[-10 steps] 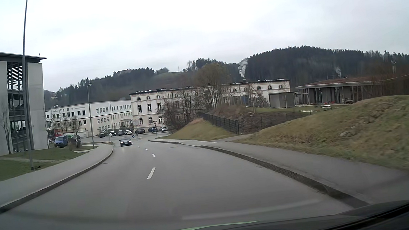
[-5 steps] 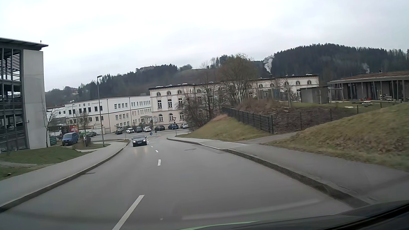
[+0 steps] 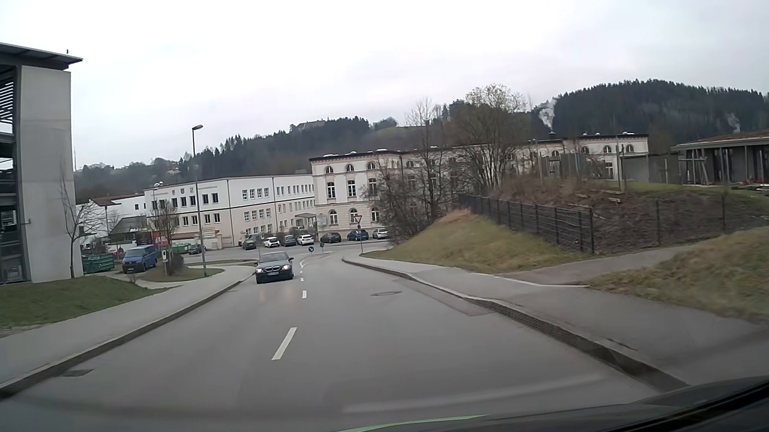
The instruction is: Follow the waypoints while adhering to traffic rules and regulations
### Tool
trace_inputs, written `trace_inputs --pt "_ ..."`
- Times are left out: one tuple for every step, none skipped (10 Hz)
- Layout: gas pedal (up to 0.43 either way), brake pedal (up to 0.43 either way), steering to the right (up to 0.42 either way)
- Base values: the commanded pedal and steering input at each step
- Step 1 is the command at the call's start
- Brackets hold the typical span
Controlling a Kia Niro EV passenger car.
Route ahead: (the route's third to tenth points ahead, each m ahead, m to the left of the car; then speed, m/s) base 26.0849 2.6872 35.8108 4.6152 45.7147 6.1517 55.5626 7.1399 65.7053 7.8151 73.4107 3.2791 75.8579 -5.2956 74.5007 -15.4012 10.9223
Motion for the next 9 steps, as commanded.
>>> trace_inputs --pt "0.000 0.250 -0.053" --pt "0.000 0.250 -0.053" --pt "0.000 0.244 -0.053" --pt "0.000 0.244 -0.053" --pt "0.000 0.244 -0.051" --pt "0.000 0.244 -0.050" --pt "0.000 0.238 -0.049" --pt "0.000 0.244 -0.046" --pt "0.000 0.244 -0.043"
